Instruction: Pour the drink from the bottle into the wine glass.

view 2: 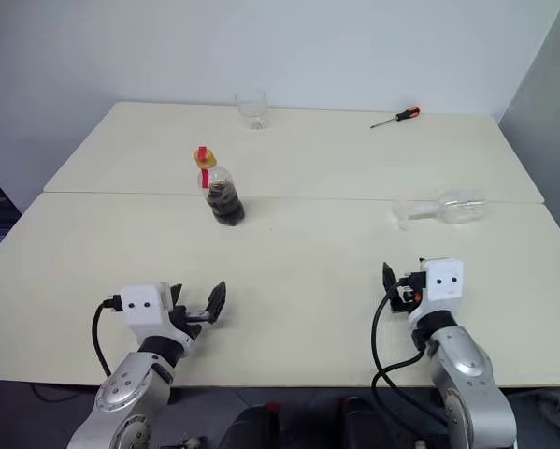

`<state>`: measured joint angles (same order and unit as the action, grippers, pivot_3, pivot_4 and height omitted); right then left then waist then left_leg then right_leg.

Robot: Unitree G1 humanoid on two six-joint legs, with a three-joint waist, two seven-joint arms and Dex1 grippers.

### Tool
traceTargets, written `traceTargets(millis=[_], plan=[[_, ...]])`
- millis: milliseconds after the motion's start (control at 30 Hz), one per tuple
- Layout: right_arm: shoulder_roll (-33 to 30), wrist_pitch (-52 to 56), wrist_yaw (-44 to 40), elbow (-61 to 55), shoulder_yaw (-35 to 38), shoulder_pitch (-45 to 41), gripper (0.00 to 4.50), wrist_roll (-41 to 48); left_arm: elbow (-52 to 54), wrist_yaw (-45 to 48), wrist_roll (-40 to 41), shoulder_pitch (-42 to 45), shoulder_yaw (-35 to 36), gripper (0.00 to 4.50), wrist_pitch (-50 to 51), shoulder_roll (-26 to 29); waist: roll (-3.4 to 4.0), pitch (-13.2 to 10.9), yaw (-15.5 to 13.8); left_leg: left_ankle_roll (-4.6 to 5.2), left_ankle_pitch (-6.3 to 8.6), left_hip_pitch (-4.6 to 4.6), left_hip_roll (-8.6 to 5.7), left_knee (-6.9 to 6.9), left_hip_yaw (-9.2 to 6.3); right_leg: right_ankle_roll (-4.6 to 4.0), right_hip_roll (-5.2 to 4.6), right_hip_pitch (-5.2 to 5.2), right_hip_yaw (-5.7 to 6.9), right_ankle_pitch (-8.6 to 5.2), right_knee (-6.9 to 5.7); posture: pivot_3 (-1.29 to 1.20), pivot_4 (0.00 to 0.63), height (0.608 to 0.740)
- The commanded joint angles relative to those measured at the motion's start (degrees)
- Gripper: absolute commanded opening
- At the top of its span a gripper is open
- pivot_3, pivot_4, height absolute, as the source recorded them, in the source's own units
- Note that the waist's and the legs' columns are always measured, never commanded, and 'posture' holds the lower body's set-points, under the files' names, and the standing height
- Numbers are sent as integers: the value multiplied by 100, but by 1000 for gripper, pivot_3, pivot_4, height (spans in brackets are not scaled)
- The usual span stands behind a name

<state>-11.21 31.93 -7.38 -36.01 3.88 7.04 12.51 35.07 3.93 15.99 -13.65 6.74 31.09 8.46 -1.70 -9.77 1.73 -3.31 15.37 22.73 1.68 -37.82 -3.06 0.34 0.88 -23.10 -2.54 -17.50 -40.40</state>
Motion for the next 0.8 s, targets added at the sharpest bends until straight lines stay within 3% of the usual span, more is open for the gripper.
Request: traceTargets(millis=[33, 800], plan=[[-67, -3, -38, -162, 124, -38, 3855, 47, 141, 32, 38, -9, 50, 4456, 64, 40, 0, 0, 0, 0, 0, 0, 0, 0, 0, 0, 0, 0, 0, 0, 0, 0, 150, 740], [-422, -138, -628, 69, 210, -290, 3855, 276, -33, 146, -182, 345, 65, 4456, -96, 255, 0, 0, -2, 0, 0, -1, -1, 0, -1, -6, 0, 1, 2, 4, 0, 0, 150, 740]])
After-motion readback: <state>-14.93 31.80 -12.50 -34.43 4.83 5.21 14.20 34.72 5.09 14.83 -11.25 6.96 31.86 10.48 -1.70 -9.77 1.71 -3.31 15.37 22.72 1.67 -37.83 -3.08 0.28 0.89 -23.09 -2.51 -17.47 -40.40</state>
